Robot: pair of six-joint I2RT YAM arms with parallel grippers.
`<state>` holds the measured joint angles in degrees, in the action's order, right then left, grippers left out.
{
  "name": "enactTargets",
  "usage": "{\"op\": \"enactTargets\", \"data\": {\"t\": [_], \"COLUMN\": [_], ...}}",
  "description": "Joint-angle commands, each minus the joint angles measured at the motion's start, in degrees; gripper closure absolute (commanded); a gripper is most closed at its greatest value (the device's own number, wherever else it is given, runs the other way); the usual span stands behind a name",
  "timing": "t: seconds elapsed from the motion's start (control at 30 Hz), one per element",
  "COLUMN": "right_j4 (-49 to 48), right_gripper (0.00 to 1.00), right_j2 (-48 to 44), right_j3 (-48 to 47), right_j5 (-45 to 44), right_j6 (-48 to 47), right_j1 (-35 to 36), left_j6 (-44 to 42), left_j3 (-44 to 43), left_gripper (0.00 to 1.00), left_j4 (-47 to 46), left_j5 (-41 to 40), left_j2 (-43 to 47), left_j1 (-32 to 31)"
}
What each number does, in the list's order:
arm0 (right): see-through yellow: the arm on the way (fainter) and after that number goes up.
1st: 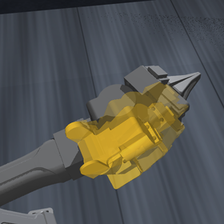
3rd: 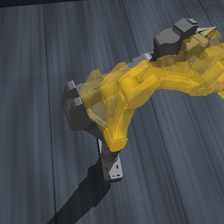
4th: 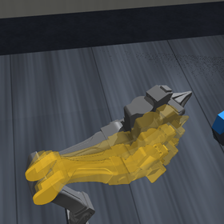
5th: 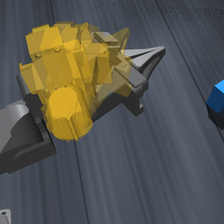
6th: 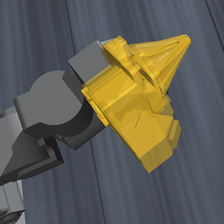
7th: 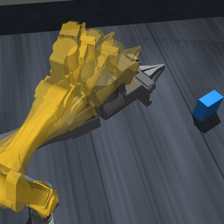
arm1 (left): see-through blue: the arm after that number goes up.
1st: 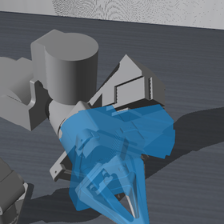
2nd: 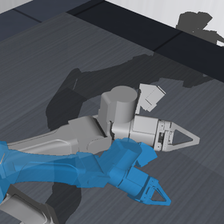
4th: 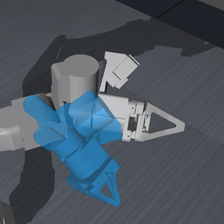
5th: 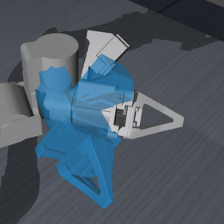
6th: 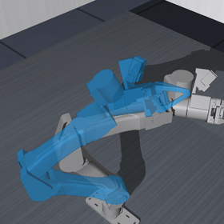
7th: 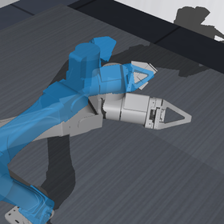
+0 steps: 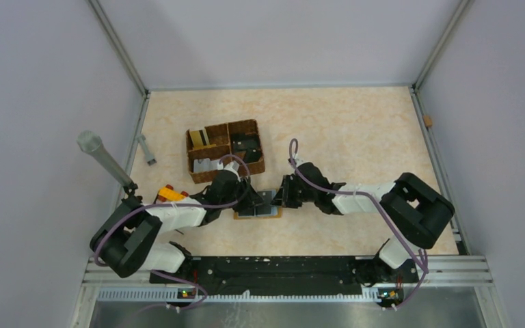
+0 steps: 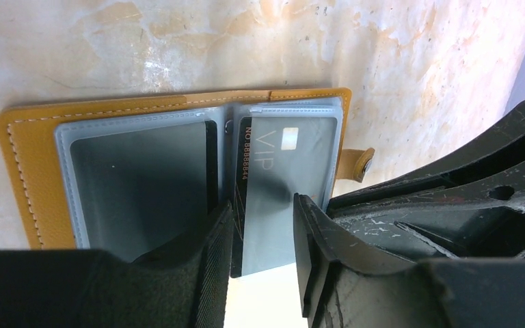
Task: Put the credit cards into the card holder
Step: Turn over the card slot in the card holder.
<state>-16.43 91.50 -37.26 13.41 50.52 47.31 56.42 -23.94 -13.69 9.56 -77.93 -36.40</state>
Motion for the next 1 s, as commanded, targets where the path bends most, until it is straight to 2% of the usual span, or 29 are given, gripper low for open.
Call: {"op": "enactTargets", "data": {"t": [0.0,0.17,0.8,0.9,0.97], "right_j4": [-7.31,-9.51,-12.82,-8.68,-4.65], "right_gripper": [0.89,0.9,0.87,0.86,0.85], "right_j2": [-2.12,-2.06,2.06,0.51,-1.59], "right_j3": [0.63,1.42,0.87,0.58,0.31], "right_j5": [2.22,2.62,4.39,1.52,-1.51], "right_j6": [2.12,3.09,2.99,1.54,-0.38], "right_j1": [-0.33,-0.33,-0.27,-0.33,-0.3], "left_j6": [0.13,-0.43,-0.18,-2.52,-5.1], "left_j3": [0.9,0.66,0.52,-0.59,-2.06], "left_gripper": [0.57,0.48,0.53,0.5,0.45], "left_j4": [-0.91,0.28,-1.37,1.7,6.06], "left_j5": [0.32,-0.17,0.78,-1.55,-3.65], "left_j2": [2.28,2.96,3.15,4.95,6.9], "left_j1": [-0.11,-0.09,-0.13,-0.11,-0.12]}}
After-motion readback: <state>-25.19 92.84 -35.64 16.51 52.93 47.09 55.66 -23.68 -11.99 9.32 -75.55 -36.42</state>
